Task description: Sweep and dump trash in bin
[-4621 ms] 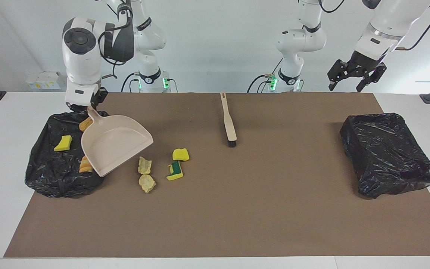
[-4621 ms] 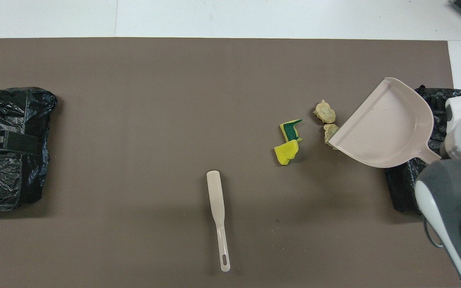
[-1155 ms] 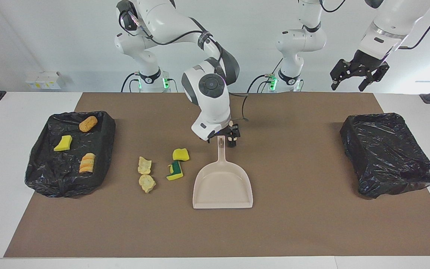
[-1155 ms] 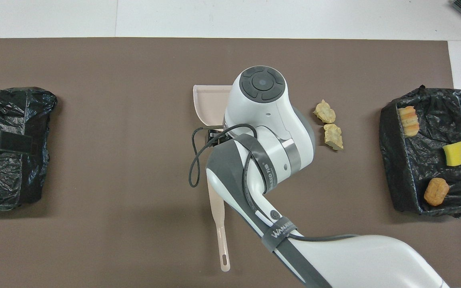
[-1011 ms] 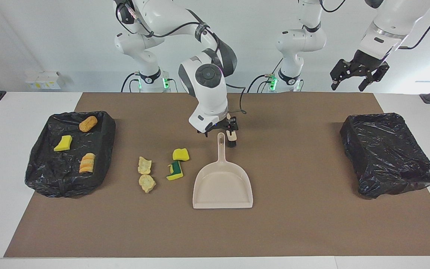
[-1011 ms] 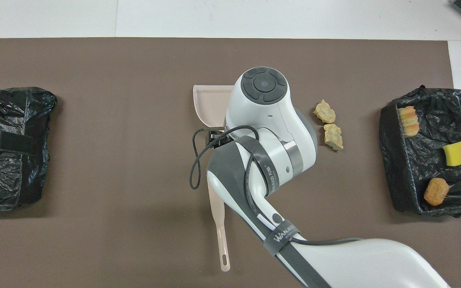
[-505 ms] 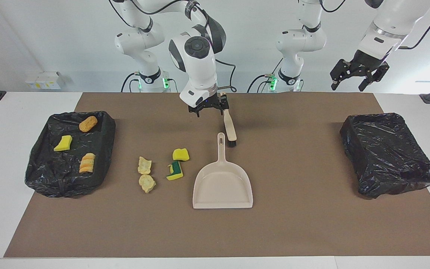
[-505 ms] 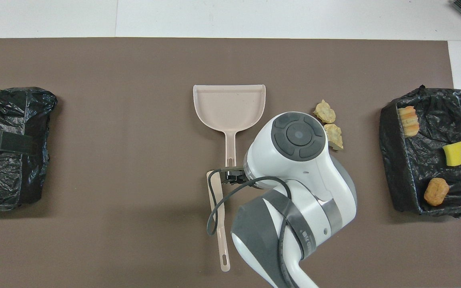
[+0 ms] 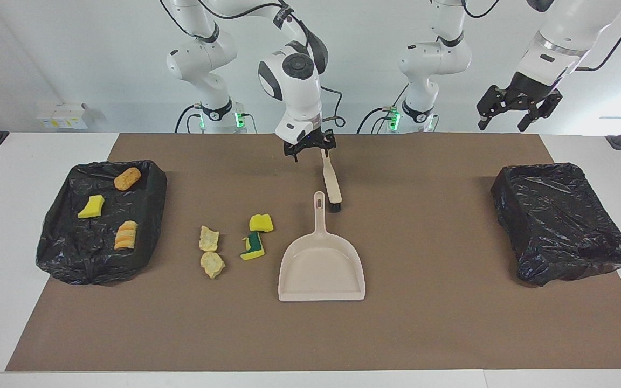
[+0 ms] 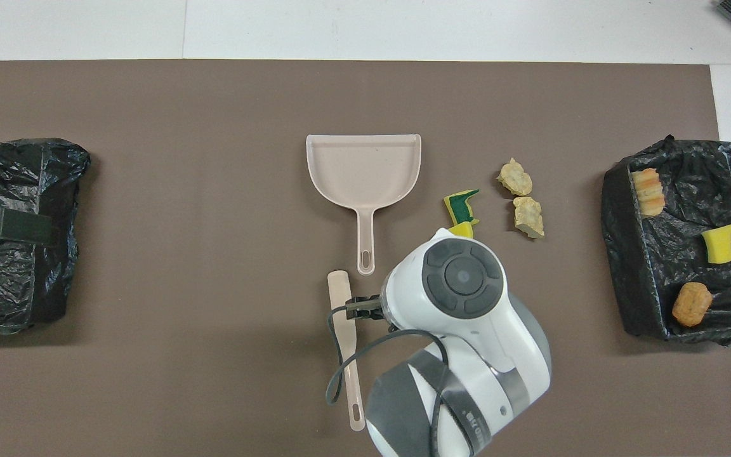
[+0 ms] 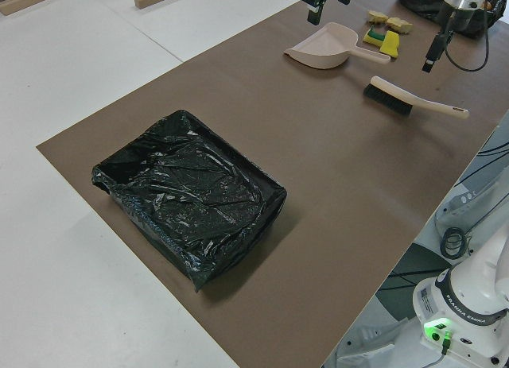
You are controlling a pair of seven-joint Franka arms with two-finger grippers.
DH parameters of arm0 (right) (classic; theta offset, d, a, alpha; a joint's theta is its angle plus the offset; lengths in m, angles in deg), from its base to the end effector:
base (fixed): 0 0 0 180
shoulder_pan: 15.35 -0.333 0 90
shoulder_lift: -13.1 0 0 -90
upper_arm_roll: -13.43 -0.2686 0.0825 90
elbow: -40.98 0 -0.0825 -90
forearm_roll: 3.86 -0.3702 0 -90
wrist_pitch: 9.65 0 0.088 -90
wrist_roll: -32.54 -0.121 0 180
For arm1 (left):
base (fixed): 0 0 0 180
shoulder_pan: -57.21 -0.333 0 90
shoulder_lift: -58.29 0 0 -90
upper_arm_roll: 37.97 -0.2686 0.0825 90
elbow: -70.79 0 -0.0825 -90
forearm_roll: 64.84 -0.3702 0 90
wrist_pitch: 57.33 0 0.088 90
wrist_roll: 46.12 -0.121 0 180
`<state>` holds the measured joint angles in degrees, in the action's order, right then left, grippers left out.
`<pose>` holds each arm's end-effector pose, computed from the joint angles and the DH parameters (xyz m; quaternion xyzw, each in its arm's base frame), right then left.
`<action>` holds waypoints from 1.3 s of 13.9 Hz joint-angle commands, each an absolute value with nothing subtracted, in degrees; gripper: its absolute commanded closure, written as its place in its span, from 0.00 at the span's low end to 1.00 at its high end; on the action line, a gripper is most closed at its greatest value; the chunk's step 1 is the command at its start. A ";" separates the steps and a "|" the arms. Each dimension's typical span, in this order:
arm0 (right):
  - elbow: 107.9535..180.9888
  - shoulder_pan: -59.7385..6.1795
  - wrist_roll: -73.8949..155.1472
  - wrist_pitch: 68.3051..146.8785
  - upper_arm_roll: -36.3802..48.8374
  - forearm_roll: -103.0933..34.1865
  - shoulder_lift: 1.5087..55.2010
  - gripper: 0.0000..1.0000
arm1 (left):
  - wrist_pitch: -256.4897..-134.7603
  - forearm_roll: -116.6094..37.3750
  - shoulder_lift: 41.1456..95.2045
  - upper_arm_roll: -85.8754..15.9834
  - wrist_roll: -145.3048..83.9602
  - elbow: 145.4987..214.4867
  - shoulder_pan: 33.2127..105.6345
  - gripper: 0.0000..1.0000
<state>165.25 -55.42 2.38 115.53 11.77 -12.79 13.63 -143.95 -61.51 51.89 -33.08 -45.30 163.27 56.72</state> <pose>0.3870 0.3552 0.3374 -0.9964 -0.0561 0.0348 0.0537 0.5028 -0.0483 0.5965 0.9992 -0.0328 0.0034 0.0244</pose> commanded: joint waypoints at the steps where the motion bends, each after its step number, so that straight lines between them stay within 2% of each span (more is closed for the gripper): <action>1: 168.86 -58.76 -0.76 120.67 11.94 -12.83 13.54 0.00 | -143.64 -61.50 50.64 -32.96 -45.59 164.49 56.24 0.00; 2: 168.95 -60.69 -1.99 121.47 11.94 -12.65 14.85 0.00 | -143.64 -61.50 50.64 -32.96 -45.59 164.57 56.24 0.00; 5: 169.04 -63.34 -3.32 122.36 12.02 -11.95 16.79 0.19 | -143.64 -61.50 50.64 -32.96 -45.59 164.49 56.24 0.00; 9: 169.74 -63.43 -3.32 121.92 11.94 -11.95 16.88 0.37 | -143.64 -61.50 50.64 -32.96 -45.50 164.49 56.24 0.00; 10: 169.83 -63.43 -3.32 121.57 11.94 -11.95 16.88 0.49 | -143.64 -61.50 50.64 -32.96 -45.59 164.49 56.24 0.00; 13: 169.57 -63.43 -3.32 120.17 11.85 -11.95 16.79 0.95 | -143.64 -61.50 50.64 -32.96 -45.59 164.49 56.24 0.00; 14: 169.22 -63.43 -3.32 118.59 11.85 -12.04 16.79 1.00 | -143.64 -61.50 50.64 -32.96 -45.59 164.49 56.24 0.00; 18: 168.86 -62.56 -3.41 113.84 11.94 -12.56 14.61 1.00 | -143.73 -61.50 50.64 -32.88 -45.41 164.49 56.68 0.00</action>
<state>168.58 -63.36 -1.97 116.68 12.00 -12.77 16.95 -143.94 -61.51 51.89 -33.06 -45.30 163.28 56.72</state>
